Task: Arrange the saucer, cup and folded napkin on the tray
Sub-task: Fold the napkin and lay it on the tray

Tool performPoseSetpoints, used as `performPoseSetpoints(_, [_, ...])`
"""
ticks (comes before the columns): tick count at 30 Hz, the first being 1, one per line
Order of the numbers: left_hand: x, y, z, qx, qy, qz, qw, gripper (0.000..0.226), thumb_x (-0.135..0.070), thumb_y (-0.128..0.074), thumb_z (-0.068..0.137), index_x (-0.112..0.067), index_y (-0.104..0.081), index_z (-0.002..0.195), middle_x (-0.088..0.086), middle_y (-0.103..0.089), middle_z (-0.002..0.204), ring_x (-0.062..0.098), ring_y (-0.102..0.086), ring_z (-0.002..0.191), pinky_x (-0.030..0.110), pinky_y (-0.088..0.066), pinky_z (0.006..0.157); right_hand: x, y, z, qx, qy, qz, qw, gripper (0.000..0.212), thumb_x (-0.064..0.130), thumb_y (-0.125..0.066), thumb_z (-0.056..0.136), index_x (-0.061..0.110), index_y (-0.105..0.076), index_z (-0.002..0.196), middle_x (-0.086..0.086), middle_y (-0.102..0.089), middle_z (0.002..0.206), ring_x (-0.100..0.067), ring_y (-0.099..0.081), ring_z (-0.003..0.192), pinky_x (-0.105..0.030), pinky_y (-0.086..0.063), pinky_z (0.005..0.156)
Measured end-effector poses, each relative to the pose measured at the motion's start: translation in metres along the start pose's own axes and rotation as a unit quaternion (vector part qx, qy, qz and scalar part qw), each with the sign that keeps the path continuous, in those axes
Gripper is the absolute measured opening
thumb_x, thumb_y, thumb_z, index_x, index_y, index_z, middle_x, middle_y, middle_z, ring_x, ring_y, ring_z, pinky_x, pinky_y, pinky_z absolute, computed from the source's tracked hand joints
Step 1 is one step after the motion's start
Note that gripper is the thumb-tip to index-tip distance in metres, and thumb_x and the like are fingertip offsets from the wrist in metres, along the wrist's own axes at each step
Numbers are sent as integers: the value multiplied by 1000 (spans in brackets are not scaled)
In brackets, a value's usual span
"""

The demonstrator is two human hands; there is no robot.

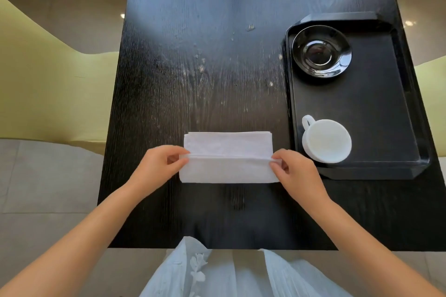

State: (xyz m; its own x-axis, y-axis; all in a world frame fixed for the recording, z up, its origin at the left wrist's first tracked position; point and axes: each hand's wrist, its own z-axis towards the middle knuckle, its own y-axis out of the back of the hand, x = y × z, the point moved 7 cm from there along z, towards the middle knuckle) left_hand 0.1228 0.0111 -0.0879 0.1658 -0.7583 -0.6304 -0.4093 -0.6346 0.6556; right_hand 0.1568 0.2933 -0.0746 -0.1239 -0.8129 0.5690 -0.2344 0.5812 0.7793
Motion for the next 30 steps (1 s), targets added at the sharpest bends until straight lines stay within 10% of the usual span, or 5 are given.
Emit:
performPoseSetpoints(11, [-3, -6, 47, -132, -45, 13, 990, 24, -11, -60, 90, -7, -65, 113, 7, -66, 97, 13, -55, 87, 33, -51, 81, -1, -13, 59, -68, 1, -136, 988, 12, 9, -51, 91, 2, -60, 88, -14, -61, 82, -30, -58, 64, -38, -50, 54])
performPoseSetpoints(17, [-9, -16, 23, -236, -64, 100, 964, 50, -19, -42, 95, -7, -31, 143, 12, -37, 147, 23, -26, 139, 44, -22, 113, 11, -14, 23, -199, 29, -115, 973, 36, 16, -49, 89, 5, -55, 123, -15, -59, 112, -29, -57, 96, -41, -54, 74])
performPoseSetpoints(20, [-26, -59, 0, -161, -151, 210, 953, 57, -27, -30, 94, -7, -19, 146, 15, -27, 153, 25, -15, 143, 50, -10, 114, 21, -50, 11, -132, 53, -171, 975, 53, 24, -35, 90, 8, -34, 140, -17, -39, 145, -31, -28, 136, -48, -24, 110])
performPoseSetpoints(24, [-23, -105, 6, -101, -203, 260, 939, 59, -30, -21, 98, -14, 2, 150, 4, 2, 160, 17, 2, 146, 48, 1, 117, 25, -93, 23, -41, 81, -201, 975, 61, 31, -29, 92, 10, -15, 147, -10, -21, 155, -19, 1, 145, -43, -1, 115])
performPoseSetpoints(30, [-17, -119, 34, -54, -181, 300, 935, 54, -32, -2, 100, -11, -2, 149, -1, 22, 156, 18, 1, 145, 50, -8, 115, 28, -111, 46, 11, 108, -248, 963, 57, 31, -24, 95, 7, -18, 146, -9, -23, 155, -18, -10, 143, -40, -1, 115])
